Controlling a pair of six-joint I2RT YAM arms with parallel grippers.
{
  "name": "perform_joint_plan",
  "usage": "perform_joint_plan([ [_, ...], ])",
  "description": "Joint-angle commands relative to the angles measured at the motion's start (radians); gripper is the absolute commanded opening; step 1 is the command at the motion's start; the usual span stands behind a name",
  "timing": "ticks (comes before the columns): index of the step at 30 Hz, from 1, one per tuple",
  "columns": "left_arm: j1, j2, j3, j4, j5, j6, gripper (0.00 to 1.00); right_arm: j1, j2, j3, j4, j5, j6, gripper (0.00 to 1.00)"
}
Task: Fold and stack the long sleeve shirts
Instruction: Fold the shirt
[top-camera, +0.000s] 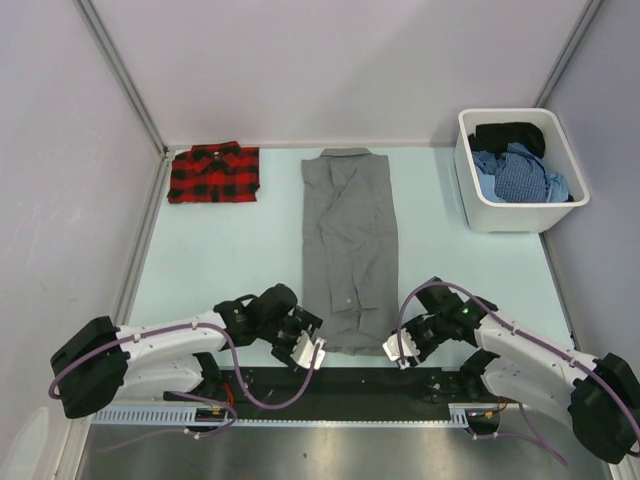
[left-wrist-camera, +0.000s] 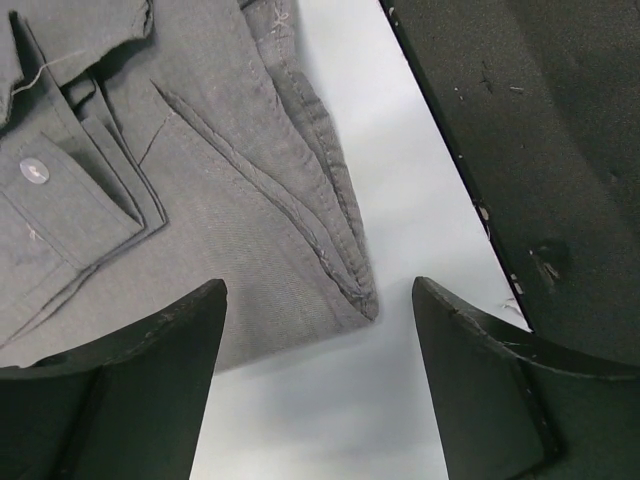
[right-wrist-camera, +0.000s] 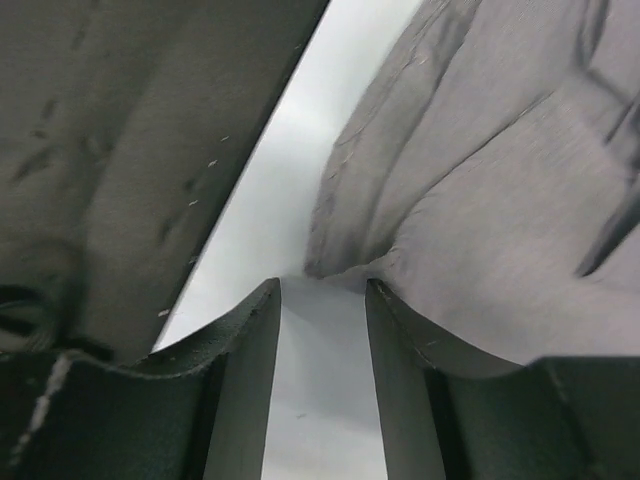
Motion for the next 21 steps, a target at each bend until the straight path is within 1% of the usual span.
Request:
perform_joint_plan([
  [1,-0.015,0.019,-0.03,-0.027,-0.013,0.057,0.79,0.059,0.009,-0.019,0.142,0.074,0.018,0.45],
  [6,-0.038,0.042,-0.04,-0.044,-0.021,0.083,0.73,0.122,0.023,-0.036,0.188,0.104,0.047,0.48],
  [7,-0.041,0.048,-0.033,-0.045,-0.024,0.086,0.69,0.131,0.025,-0.039,0.194,0.112,0.055,0.47],
  [9,-0.048,0.069,-0.026,-0.051,-0.03,0.085,0.65,0.137,0.026,-0.041,0.215,0.124,0.087,0.47],
  [10,-0.048,0.074,-0.02,-0.053,-0.03,0.082,0.58,0.142,0.025,-0.048,0.226,0.129,0.099,0.45],
  [11,-0.048,0.078,-0.017,-0.054,-0.032,0.08,0.56,0.144,0.022,-0.054,0.258,0.144,0.11,0.45],
  [14,-0.048,0.078,-0.017,-0.048,-0.035,0.071,0.47,0.148,0.012,-0.07,0.309,0.173,0.129,0.33],
  [15,-0.049,0.077,-0.016,-0.045,-0.036,0.066,0.43,0.148,0.009,-0.071,0.321,0.181,0.141,0.2],
  [16,-0.048,0.081,-0.008,-0.041,-0.041,0.04,0.33,0.15,0.006,-0.071,0.34,0.199,0.161,0.1],
  [17,-0.048,0.081,-0.002,-0.03,-0.044,0.023,0.29,0.15,0.003,-0.067,0.347,0.207,0.176,0.0],
  [18,-0.048,0.085,0.004,-0.028,-0.058,0.001,0.26,0.15,-0.001,-0.065,0.352,0.213,0.19,0.0],
  [21,-0.046,0.078,0.039,-0.06,-0.053,-0.061,0.1,0.148,-0.014,-0.024,0.34,0.242,0.25,0.0],
])
